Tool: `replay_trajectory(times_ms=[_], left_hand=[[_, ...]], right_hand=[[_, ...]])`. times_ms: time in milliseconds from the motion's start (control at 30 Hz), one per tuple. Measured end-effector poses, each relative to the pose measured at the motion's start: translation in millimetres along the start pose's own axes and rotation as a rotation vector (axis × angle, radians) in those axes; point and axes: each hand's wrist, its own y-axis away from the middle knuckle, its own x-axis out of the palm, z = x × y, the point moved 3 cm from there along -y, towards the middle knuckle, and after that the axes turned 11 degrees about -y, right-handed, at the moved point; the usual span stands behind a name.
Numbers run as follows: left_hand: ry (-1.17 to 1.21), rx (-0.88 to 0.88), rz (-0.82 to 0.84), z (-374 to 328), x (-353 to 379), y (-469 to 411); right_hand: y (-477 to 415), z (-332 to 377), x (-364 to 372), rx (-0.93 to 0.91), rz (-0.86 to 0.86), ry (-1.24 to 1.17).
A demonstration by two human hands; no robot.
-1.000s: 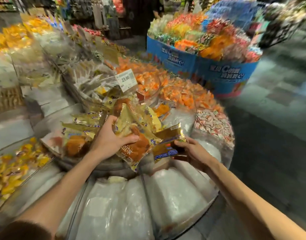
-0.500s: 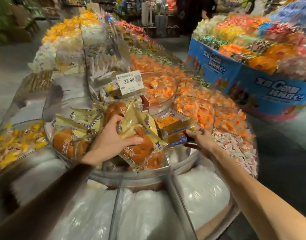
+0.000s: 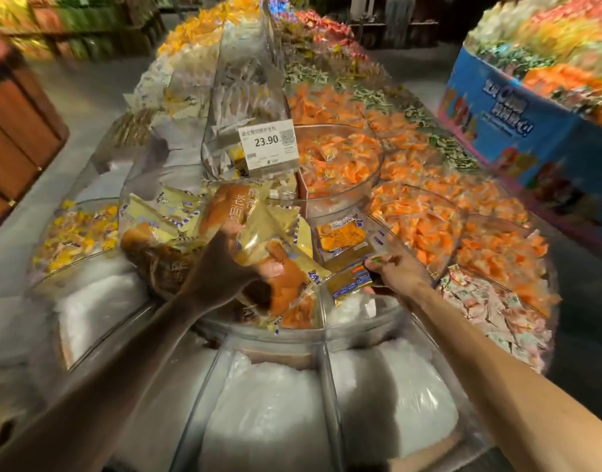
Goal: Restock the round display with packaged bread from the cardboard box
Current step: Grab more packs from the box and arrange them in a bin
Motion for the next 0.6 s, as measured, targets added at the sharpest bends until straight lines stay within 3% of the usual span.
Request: replay_trajectory(times_ms=[233,367,467,533,600], left_hand=[[0.075,-0.044,0.051,11,-6,2],[0.11,-0.01,-0.011,7,-15,0],[0.117,0.033,-0.054,-4,-19,2],[0.116,0.035,-0.052,-1,-18,1],[0.086,0.028,-0.045,7,-16,1]], right_hand=[[9,36,5,-0.204,0.028,0.217],[10,67,-9,-0.313,0.148,0.566],[13,74,-8,-0.606,0.137,1.127],[22,72,-3,-0.756,0.146,1.287],[30,68,-4,-0.789,0.154,1.41]])
